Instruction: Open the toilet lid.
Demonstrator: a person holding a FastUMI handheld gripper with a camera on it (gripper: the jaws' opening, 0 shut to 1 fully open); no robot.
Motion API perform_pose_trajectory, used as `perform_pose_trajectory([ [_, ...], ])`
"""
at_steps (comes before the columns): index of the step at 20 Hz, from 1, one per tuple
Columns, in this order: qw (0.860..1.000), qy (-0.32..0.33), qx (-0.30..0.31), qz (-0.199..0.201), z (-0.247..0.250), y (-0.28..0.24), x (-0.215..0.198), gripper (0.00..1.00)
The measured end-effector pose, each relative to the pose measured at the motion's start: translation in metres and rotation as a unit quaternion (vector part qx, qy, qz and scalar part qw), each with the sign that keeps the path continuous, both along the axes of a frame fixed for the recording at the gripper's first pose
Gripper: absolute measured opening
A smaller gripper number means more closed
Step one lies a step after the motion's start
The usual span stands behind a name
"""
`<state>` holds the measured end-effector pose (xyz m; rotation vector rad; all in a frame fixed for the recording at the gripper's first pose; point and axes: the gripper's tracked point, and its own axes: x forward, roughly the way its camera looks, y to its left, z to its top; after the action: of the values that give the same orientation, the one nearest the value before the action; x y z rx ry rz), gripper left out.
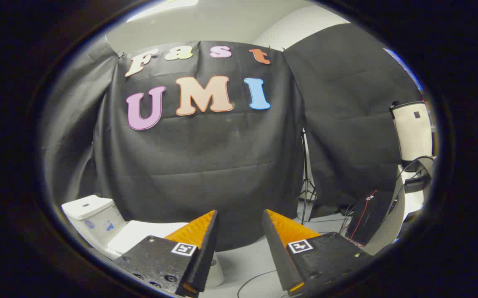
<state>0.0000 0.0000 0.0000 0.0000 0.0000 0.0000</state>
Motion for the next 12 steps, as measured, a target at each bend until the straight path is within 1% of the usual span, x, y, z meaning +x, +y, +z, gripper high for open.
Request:
perform_pose_trajectory([
  [4, 1.000, 0.005, -0.001, 0.001, -0.0023, -0.0015, -0.0005, 0.66],
  [12, 1.000, 0.009, -0.003, 0.015, -0.0058, 0.0001, -0.0073, 0.64],
])
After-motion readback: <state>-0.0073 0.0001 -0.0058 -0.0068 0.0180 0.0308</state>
